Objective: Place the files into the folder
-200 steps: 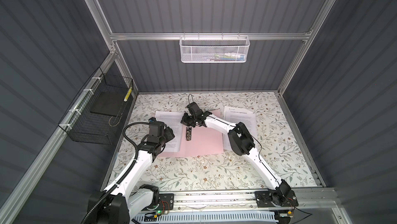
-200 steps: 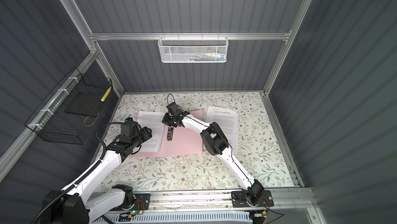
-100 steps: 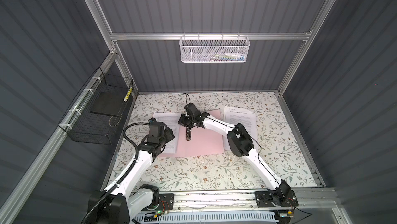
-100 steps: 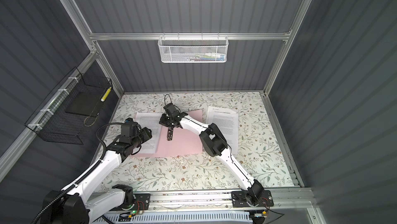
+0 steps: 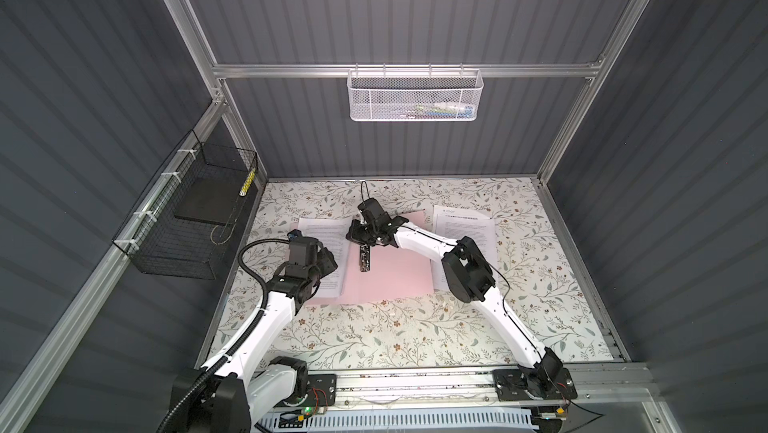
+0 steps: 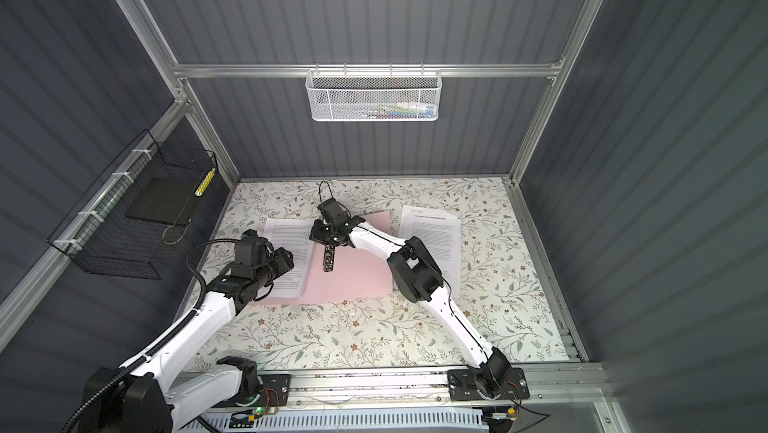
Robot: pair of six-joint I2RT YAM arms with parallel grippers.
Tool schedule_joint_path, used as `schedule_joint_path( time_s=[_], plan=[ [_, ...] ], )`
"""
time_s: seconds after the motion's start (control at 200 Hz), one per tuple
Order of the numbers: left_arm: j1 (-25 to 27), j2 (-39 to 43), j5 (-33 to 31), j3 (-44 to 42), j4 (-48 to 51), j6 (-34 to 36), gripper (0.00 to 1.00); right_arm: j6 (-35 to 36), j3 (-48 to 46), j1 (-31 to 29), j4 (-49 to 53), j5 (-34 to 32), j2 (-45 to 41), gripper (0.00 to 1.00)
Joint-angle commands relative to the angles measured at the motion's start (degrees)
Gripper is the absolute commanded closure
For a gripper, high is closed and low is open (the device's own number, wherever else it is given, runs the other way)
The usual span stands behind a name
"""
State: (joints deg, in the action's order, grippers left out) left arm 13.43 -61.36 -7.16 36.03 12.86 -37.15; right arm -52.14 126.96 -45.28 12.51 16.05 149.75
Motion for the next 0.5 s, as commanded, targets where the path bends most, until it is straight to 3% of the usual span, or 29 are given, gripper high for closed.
schedule_joint_path(
  time_s=[0.0,0.495],
  plan=[
    [-0.34,0.55,-0.69,-0.39,0.5,-0.54,0.41,2.54,-1.98,0.63,-1.96,-0.89,-3.45,1.0],
    [-0.34,0.72,-0.64,-0.94,0.23,-0.9,0.41,3.58,-3.23,-0.99,-3.04,1.63,-3.03,1.0]
  ],
)
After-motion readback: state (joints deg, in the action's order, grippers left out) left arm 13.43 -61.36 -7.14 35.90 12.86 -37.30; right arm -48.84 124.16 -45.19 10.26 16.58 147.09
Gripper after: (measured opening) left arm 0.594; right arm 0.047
